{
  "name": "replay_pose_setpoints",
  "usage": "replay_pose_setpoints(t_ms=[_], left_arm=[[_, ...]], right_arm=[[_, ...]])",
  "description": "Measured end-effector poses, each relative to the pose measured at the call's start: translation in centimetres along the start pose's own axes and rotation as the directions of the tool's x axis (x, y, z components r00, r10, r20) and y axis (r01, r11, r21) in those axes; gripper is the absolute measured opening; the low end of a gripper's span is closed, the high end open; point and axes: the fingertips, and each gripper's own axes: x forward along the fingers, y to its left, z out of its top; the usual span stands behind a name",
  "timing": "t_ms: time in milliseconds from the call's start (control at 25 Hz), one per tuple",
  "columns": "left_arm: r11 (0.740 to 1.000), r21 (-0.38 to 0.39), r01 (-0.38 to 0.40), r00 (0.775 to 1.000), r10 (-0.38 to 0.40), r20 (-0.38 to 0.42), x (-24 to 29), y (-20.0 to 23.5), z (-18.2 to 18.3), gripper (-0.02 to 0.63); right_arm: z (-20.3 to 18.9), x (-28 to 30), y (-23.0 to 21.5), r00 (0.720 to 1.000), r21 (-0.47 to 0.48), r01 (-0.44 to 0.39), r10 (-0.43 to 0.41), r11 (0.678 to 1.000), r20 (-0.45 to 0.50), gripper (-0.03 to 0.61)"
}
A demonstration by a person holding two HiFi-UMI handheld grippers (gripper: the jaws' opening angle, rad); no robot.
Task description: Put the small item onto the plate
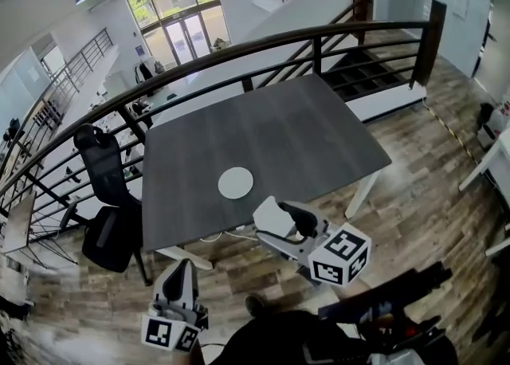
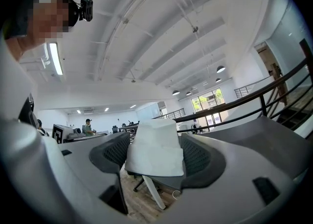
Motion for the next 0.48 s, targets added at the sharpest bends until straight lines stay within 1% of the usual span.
replay_pose_setpoints(t_ms=[120,320,480], left_arm=[[1.000,0.006,0.012,1.000,-0.012,-0.018,0.6,2.0,-0.3,0.005],[0.999,-0.008,0.050,0.999,-0.050,-0.010,1.8,7.4,-0.8,0.005],[0.996,-0.013,0.084,0.996,-0.084,-0.009,3.0,9.7,-0.7,0.005]], right_arm=[[0.6,1.2,0.1,1.000,-0.012,0.021,-0.021,1.000,0.005,0.331],[0.1,5.9,0.1,0.998,-0.015,0.067,-0.067,0.998,-0.003,0.333],[0.7,8.1,0.0,0.996,-0.025,0.091,-0.090,0.996,0.005,0.331]])
